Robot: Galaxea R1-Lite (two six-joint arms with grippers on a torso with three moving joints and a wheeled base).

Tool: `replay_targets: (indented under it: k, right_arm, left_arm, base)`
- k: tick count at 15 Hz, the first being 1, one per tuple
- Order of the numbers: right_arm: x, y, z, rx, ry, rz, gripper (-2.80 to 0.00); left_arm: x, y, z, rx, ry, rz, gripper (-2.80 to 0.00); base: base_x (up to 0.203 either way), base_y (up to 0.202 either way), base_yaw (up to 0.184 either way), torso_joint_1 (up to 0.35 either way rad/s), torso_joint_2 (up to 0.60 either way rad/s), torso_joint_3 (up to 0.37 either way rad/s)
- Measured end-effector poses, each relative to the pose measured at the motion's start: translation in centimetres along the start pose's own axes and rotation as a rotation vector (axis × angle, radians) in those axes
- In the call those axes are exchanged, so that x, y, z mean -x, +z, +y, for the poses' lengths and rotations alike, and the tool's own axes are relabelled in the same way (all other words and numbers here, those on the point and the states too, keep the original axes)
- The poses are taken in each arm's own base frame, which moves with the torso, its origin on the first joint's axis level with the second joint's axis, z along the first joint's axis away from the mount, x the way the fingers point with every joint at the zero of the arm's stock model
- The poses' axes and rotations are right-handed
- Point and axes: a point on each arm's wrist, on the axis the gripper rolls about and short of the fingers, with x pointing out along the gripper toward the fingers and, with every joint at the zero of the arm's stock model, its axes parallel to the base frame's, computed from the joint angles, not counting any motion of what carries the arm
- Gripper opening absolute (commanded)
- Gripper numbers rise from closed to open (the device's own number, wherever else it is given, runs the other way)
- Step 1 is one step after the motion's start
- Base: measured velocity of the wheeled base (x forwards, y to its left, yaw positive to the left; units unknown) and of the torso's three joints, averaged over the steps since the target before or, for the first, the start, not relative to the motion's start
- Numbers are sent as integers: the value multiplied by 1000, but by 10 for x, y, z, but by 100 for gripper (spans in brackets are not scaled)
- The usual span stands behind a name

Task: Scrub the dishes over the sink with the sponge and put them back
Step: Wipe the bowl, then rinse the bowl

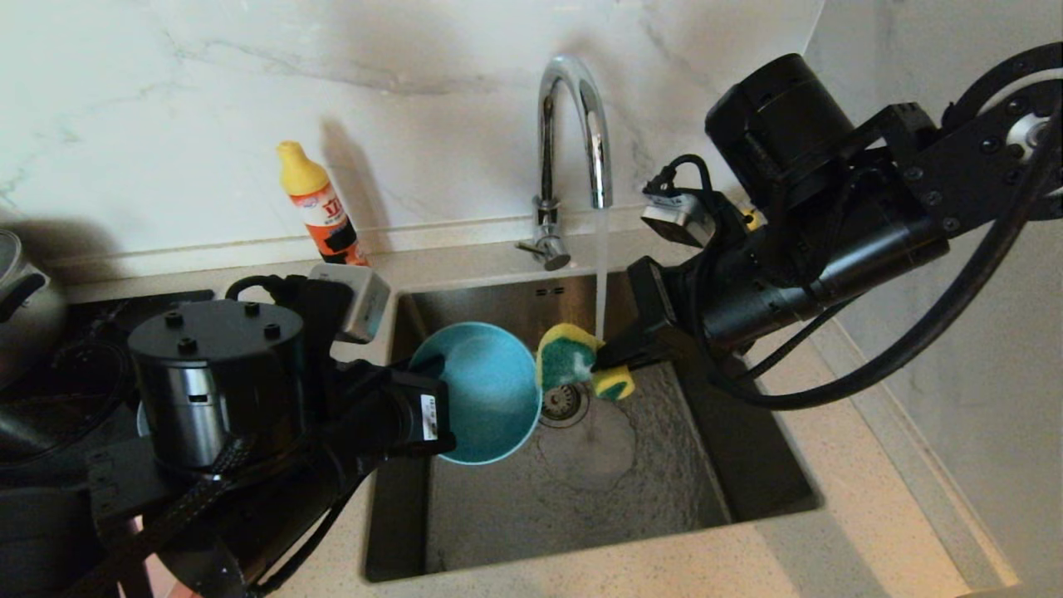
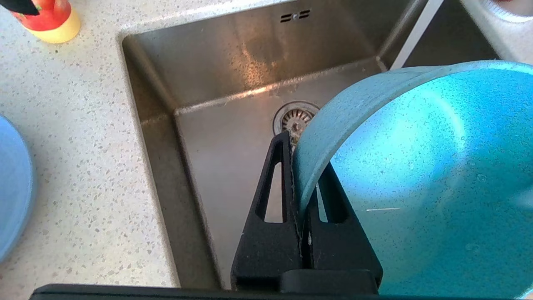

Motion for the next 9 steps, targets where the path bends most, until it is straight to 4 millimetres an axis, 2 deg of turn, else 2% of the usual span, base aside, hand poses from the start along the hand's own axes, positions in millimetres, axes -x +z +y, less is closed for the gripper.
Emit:
replay_targets:
  k: [2, 5, 9]
  right_arm:
    - [13, -2, 1, -6, 8, -10, -280]
    - [43, -12, 4, -10, 32, -18, -280]
    - [91, -32, 4, -12, 50, -84, -280]
  left_arm:
    - [-1, 1, -1, 4, -2, -5, -280]
    - [-8, 1, -5, 17, -8, 0, -280]
    - [-35, 0, -18, 47, -9, 27, -280]
  base:
    - [0, 0, 0, 0, 0, 0]
    - [0, 0, 0, 0, 0, 0]
    - [0, 0, 0, 0, 0, 0]
